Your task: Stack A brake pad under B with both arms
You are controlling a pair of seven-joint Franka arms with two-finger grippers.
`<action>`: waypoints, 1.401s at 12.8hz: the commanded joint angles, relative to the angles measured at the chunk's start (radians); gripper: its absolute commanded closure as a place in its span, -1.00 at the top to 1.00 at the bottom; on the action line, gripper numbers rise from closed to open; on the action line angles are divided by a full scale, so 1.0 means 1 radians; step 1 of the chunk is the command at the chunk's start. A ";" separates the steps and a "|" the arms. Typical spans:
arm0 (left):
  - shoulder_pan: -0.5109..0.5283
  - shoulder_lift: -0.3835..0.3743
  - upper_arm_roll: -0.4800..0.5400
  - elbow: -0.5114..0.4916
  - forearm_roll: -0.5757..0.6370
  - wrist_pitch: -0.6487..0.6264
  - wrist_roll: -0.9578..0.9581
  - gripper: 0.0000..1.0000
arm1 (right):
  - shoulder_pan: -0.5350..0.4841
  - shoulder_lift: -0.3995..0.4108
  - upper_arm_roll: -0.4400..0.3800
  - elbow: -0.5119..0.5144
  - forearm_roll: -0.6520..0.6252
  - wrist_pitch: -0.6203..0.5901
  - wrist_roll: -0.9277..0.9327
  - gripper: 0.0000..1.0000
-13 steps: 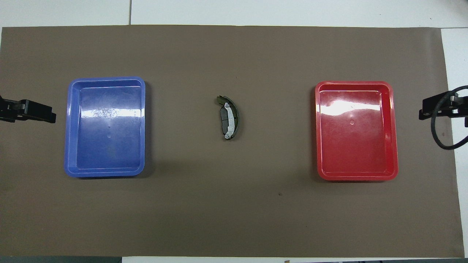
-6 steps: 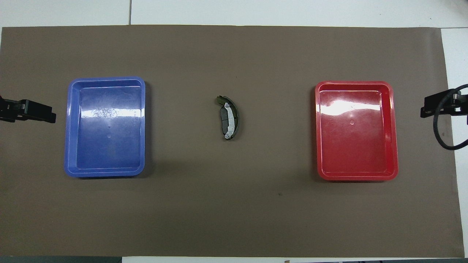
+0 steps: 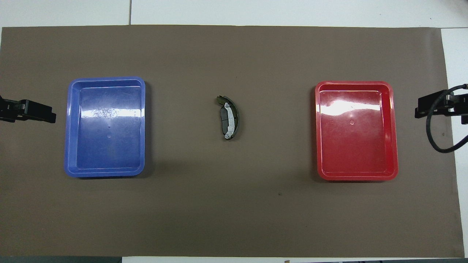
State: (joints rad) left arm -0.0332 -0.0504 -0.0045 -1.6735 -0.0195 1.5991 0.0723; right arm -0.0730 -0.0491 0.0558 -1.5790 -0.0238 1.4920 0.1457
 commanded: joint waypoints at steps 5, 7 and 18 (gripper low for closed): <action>0.006 -0.020 -0.002 -0.028 -0.004 0.015 -0.009 0.97 | -0.010 0.000 0.007 0.005 -0.007 -0.004 -0.034 1.00; 0.006 -0.020 -0.002 -0.028 -0.004 0.013 -0.009 0.97 | -0.010 -0.001 0.007 0.001 -0.007 0.002 -0.072 1.00; 0.006 -0.020 -0.002 -0.028 -0.004 0.015 -0.009 0.97 | 0.005 0.002 -0.002 -0.001 -0.004 0.014 -0.041 1.00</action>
State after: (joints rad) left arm -0.0332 -0.0504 -0.0045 -1.6735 -0.0195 1.5991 0.0722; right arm -0.0678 -0.0490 0.0559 -1.5789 -0.0238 1.4947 0.1033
